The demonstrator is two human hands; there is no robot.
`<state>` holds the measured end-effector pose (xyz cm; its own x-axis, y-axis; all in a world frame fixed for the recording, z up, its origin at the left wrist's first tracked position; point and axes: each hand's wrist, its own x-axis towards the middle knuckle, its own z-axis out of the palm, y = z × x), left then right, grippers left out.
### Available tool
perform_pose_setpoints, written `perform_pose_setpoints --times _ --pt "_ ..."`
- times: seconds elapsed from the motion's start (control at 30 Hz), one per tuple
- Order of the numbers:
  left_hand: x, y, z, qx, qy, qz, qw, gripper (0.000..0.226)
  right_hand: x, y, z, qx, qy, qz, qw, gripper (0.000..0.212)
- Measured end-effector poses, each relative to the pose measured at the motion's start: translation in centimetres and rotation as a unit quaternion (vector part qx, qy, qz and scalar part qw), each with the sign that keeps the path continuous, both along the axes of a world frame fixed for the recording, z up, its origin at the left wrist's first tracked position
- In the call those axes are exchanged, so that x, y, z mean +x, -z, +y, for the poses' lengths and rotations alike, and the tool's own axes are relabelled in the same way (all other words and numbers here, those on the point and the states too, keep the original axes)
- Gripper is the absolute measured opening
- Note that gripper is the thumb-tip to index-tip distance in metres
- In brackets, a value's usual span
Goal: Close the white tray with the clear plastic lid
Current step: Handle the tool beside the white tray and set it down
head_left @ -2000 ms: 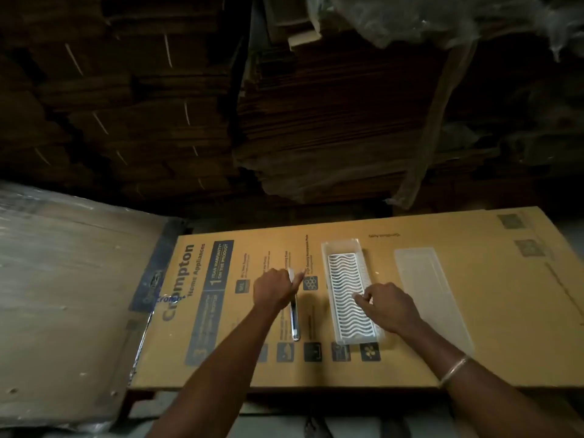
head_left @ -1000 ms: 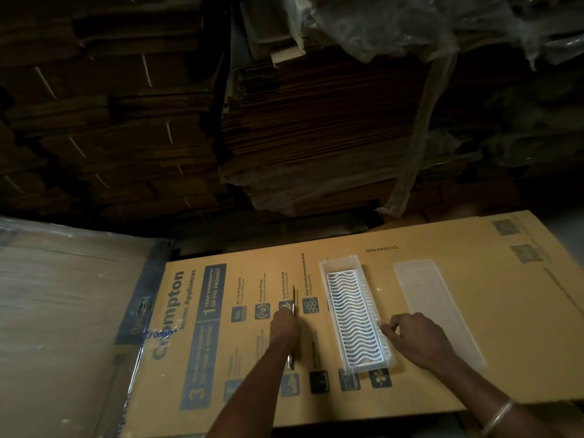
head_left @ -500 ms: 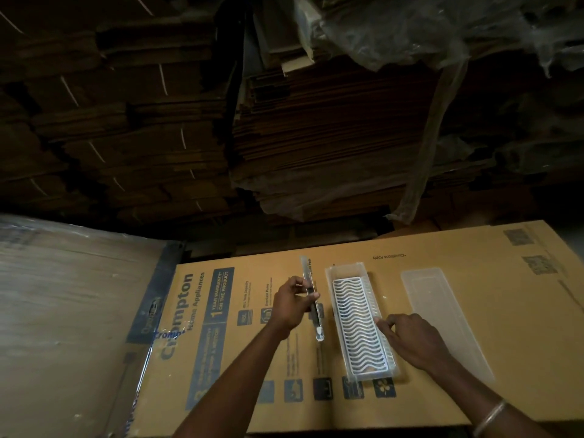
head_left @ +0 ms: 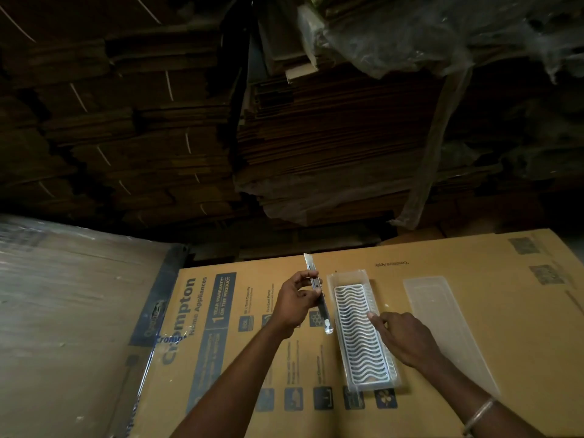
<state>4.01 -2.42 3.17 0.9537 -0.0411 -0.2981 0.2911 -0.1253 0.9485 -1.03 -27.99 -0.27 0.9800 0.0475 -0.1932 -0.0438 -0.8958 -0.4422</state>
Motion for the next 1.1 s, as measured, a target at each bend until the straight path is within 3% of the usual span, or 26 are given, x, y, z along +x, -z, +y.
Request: perform_pose_setpoints --times 0.2,0.33,0.43,0.6,0.77,0.9,1.1 --pt "0.5 -0.3 0.1 0.018 0.045 0.005 0.999 0.076 0.5 -0.6 0.2 0.002 -0.005 -0.02 1.0 0.094" --pt "0.7 -0.3 0.0 0.021 0.044 0.002 0.999 0.085 0.8 -0.6 0.1 0.003 -0.008 -0.025 1.0 0.089" --pt "0.5 -0.6 -0.1 0.028 0.046 0.001 0.999 0.085 0.8 -0.7 0.0 -0.002 -0.008 -0.015 1.0 0.08" --pt "-0.1 -0.5 -0.6 0.042 0.07 0.0 0.997 0.083 0.5 -0.5 -0.4 -0.004 -0.008 -0.015 1.0 0.084" --pt "-1.2 0.2 -2.8 0.05 0.088 -0.011 0.995 0.043 0.0 0.2 -1.3 0.007 0.001 -0.006 1.0 0.086" --pt "-1.4 1.5 -4.7 0.05 0.076 0.004 0.996 0.025 -0.7 0.2 -2.4 0.012 0.014 0.021 1.0 0.064" --pt "-1.3 3.9 -6.7 0.076 0.025 0.078 0.994 0.042 -1.8 1.3 -5.2 -0.009 0.054 0.041 0.998 0.06"
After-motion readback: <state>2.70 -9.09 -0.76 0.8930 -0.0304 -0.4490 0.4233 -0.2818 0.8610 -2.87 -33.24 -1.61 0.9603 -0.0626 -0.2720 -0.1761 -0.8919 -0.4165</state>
